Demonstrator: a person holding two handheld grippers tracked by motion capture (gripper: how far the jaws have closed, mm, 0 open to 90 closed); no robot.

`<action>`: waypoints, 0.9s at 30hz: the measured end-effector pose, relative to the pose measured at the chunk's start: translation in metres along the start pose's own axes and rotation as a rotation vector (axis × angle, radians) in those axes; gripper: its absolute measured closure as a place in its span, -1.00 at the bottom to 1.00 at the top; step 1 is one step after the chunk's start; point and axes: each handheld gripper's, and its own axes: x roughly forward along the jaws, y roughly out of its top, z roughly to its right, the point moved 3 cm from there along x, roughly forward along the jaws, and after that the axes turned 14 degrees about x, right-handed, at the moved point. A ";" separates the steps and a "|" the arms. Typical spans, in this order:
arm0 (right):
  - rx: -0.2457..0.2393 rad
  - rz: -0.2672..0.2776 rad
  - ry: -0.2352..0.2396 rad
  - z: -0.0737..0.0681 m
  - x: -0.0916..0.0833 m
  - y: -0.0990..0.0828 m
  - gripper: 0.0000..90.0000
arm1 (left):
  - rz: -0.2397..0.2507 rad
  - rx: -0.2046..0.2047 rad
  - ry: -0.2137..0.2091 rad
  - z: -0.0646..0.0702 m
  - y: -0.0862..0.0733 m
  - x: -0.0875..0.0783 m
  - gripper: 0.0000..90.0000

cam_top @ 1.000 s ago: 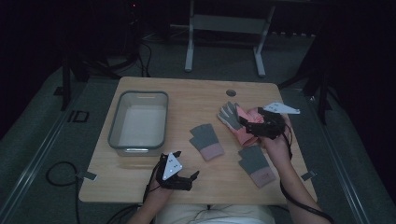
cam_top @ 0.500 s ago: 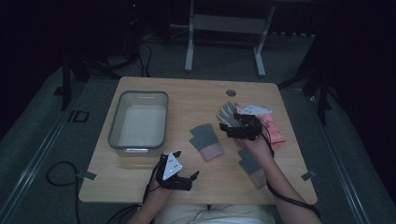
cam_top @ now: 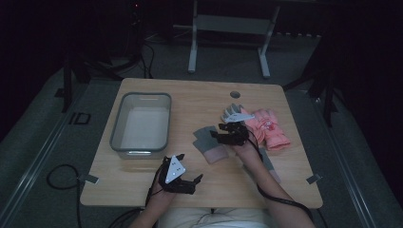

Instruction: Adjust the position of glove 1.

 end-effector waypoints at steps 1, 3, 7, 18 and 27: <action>-0.004 -0.012 -0.005 0.000 0.004 -0.001 0.09 | 0.001 -0.001 0.000 0.000 0.000 0.000 -0.95; 0.000 -0.039 -0.008 0.002 0.011 -0.004 0.12 | 0.000 0.002 -0.001 0.000 0.000 0.000 -0.95; 0.046 -0.112 0.035 0.006 0.026 -0.010 0.24 | 0.000 0.002 0.000 0.000 0.000 0.000 -0.95; -0.033 -0.176 -0.011 0.009 0.048 -0.020 0.19 | 0.001 -0.001 -0.005 0.000 0.000 0.000 -0.95; -0.033 -0.182 -0.032 0.011 0.052 -0.022 0.57 | 0.001 0.000 -0.003 0.000 0.000 0.000 -0.95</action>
